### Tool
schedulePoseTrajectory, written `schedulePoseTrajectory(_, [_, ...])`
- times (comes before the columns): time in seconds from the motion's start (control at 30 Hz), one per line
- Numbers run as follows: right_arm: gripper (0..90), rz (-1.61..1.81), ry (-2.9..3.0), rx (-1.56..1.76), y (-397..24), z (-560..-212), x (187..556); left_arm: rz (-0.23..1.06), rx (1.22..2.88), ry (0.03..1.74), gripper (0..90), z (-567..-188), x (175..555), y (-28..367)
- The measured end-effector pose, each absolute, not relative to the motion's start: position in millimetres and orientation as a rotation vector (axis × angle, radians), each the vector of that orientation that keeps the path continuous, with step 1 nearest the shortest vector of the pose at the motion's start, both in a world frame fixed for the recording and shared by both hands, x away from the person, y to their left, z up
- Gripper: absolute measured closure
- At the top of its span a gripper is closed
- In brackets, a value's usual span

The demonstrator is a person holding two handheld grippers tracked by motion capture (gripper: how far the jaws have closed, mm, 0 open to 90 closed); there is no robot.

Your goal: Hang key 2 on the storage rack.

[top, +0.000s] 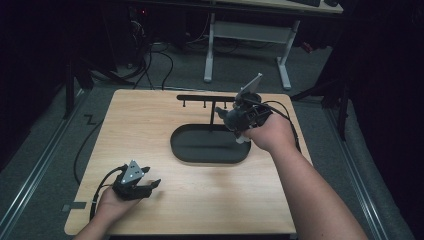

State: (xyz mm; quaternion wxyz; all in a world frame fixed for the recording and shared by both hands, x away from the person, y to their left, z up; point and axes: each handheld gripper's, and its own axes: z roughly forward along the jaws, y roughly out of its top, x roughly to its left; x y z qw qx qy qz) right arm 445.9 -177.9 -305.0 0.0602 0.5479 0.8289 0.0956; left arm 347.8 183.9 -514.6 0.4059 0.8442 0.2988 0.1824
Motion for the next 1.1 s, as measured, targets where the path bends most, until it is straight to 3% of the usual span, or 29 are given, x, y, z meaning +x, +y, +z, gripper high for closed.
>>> schedulePoseTrajectory(0.57, [47.5,0.264,2.443,1.650,-178.0,-305.5,461.8,0.451,2.151,0.754,38.4,-515.9,348.0,183.6])
schedulePoseTrajectory(1.1, [47.5,0.186,2.489,1.660,-175.1,-344.5,468.6,0.445,2.163,0.750,38.6,-517.0,347.7,182.5])
